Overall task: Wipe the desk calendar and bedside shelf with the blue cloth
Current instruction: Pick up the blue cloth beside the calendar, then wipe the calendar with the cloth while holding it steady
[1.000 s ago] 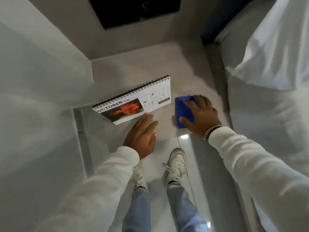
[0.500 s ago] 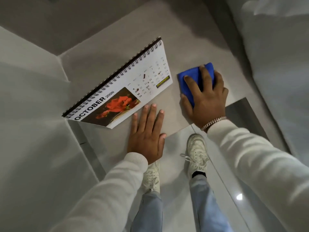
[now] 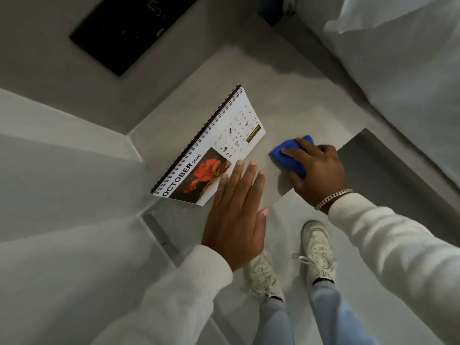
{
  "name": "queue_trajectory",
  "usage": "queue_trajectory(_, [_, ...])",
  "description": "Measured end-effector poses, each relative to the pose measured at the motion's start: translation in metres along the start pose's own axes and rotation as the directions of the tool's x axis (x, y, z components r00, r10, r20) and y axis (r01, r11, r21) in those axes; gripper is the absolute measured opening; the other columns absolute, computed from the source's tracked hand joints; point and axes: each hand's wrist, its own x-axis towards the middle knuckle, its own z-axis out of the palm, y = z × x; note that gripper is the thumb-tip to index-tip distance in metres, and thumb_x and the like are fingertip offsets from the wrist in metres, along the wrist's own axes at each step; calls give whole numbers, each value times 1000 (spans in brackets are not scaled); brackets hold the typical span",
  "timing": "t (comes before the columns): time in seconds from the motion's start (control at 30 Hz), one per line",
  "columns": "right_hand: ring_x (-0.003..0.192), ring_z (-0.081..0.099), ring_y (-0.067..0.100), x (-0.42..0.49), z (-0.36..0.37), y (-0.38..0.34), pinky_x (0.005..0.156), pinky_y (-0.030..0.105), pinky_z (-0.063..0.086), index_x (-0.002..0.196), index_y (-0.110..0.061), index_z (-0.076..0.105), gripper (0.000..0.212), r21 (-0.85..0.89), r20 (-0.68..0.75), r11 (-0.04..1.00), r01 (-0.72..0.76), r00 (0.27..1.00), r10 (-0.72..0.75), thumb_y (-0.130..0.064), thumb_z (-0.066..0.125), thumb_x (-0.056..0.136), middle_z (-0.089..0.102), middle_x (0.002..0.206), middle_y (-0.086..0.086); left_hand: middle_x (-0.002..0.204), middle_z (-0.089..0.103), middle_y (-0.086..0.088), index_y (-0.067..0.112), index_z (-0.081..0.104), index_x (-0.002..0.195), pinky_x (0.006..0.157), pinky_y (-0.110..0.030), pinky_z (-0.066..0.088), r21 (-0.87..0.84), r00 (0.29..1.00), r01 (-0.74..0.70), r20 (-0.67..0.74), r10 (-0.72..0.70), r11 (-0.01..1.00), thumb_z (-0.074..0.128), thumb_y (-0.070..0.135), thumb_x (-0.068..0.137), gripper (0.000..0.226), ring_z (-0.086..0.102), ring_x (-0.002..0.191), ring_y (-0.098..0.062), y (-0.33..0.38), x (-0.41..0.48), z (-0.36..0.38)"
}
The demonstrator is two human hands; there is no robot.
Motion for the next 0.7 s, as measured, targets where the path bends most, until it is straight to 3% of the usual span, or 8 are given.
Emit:
queue_trajectory(0.07, [117, 58, 36, -14, 0, -9, 100, 37, 43, 123, -25, 61, 45, 300, -91, 950, -88, 989, 120, -20, 63, 79, 61, 134, 6, 161, 28, -17, 4, 35, 148, 122, -53, 18, 47, 997, -39, -68, 42, 998, 53, 20, 90, 62, 17, 153, -34, -4, -2, -20])
queue_trajectory(0.13, [114, 62, 20, -26, -1, -24, 96, 18, 42, 118, -25, 65, 43, 609, -111, 777, -159, 953, 282, -10, 65, 78, 66, 123, -3, 161, 26, -18, 2, 32, 149, 122, -55, 17, 104, 990, -42, -126, 55, 994, 54, 19, 90, 66, 15, 153, -35, -15, 4, -41])
queue_trajectory(0.2, [111, 62, 9, -32, -1, -40, 94, 8, 42, 118, -24, 66, 45, 785, -62, 592, -182, 928, 367, -2, 65, 79, 66, 118, -11, 163, 20, -20, 3, 26, 151, 121, -58, 15, 169, 991, -28, -123, 49, 985, 49, 25, 92, 67, 10, 153, -37, -34, 18, -61])
queue_trajectory(0.33, [114, 59, 4, -25, -1, -61, 99, 24, 49, 122, -21, 63, 43, 932, -12, 338, -132, 919, 394, -2, 64, 83, 65, 124, -6, 167, 4, -15, 9, 7, 155, 124, -52, 7, 322, 997, -72, 49, 60, 944, 38, 45, 96, 75, -1, 155, -32, -77, 58, -86])
queue_trajectory(0.5, [110, 62, 5, -8, 3, -69, 93, 22, 54, 122, -19, 64, 40, 995, 88, 9, -104, 885, 457, -7, 65, 84, 65, 125, -6, 167, -3, -10, 15, -3, 156, 125, -49, 7, 283, 976, -175, 176, 129, 943, 35, 58, 93, 85, -6, 155, -24, -99, 74, -83])
queue_trajectory(0.57, [99, 66, 1, -1, 3, -71, 80, 19, 58, 123, -19, 63, 43, 994, 109, -58, -92, 869, 482, -8, 67, 82, 65, 122, -6, 168, -2, -10, 14, -2, 156, 125, -51, 9, 246, 974, -185, 172, 145, 951, 35, 59, 93, 86, -4, 156, -25, -100, 73, -80])
queue_trajectory(0.63, [78, 68, -6, 5, 5, -75, 62, 14, 57, 125, -20, 61, 47, 996, 83, -53, -65, 861, 501, -7, 69, 81, 65, 114, -11, 167, -1, -11, 11, 0, 155, 124, -55, 14, 230, 970, -205, 180, 166, 951, 36, 58, 93, 86, -2, 156, -26, -100, 73, -80])
queue_trajectory(0.7, [85, 68, -5, 10, 7, -81, 69, 20, 60, 127, -21, 59, 49, 998, 14, 47, -46, 852, 523, -8, 70, 81, 63, 117, -12, 167, 0, -13, 9, 1, 155, 123, -56, 15, 209, 966, -218, 185, 180, 953, 36, 58, 93, 87, -2, 156, -27, -99, 73, -81])
